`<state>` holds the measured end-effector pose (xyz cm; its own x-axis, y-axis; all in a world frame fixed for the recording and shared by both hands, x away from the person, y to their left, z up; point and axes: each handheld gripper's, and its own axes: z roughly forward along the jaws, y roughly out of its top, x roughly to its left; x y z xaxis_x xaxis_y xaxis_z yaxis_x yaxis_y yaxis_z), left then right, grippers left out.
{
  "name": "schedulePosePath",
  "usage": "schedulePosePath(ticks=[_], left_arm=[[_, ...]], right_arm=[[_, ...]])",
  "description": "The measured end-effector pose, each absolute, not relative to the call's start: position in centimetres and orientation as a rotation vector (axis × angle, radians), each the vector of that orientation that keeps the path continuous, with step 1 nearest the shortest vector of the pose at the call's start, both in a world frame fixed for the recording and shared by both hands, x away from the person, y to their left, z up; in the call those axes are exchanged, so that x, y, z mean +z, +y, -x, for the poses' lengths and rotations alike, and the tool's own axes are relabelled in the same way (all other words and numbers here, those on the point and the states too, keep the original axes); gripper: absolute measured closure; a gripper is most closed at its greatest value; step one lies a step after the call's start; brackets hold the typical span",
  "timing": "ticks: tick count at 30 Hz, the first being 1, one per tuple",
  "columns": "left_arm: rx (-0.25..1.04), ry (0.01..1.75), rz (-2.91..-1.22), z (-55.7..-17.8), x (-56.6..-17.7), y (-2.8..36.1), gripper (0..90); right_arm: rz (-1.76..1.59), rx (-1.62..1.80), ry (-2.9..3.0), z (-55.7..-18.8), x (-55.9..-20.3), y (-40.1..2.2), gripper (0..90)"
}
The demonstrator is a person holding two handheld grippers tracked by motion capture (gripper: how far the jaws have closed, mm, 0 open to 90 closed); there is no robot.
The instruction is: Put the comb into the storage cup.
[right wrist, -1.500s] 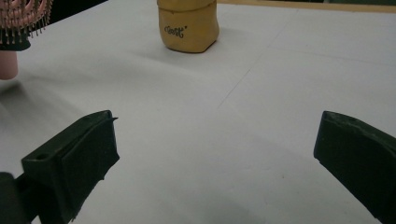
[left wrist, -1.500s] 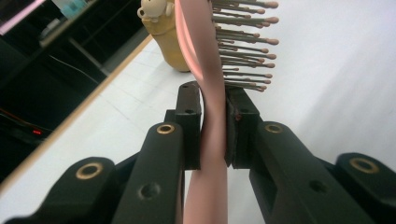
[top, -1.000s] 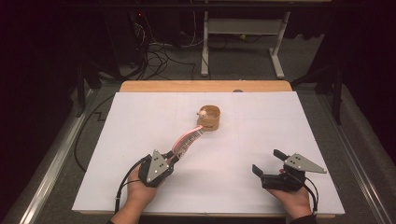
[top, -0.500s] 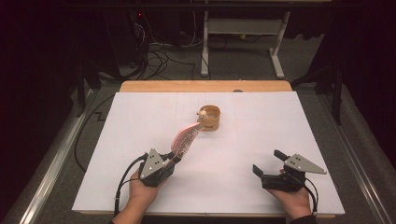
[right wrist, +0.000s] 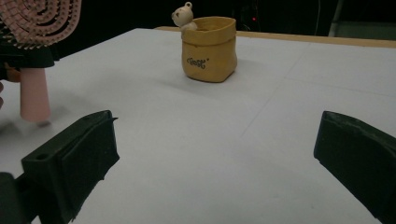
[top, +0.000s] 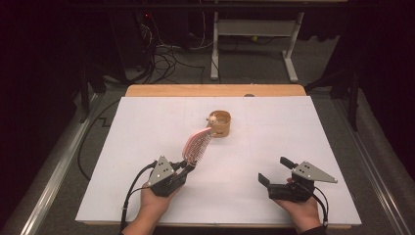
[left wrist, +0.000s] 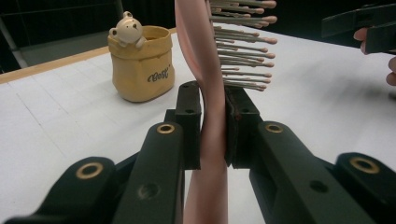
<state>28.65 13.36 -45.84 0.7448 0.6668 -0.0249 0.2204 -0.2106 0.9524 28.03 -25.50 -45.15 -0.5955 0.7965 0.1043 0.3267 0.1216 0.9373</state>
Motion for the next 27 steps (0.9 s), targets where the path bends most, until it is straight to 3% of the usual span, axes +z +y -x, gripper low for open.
schedulePosePath(ticks=[27], left_arm=[[0.456,0.676,-1.771,-29.6,-45.6,9.8,77.9]], right_arm=[[-1.028,1.507,2.03,-29.2,-44.5,-21.6,0.0]])
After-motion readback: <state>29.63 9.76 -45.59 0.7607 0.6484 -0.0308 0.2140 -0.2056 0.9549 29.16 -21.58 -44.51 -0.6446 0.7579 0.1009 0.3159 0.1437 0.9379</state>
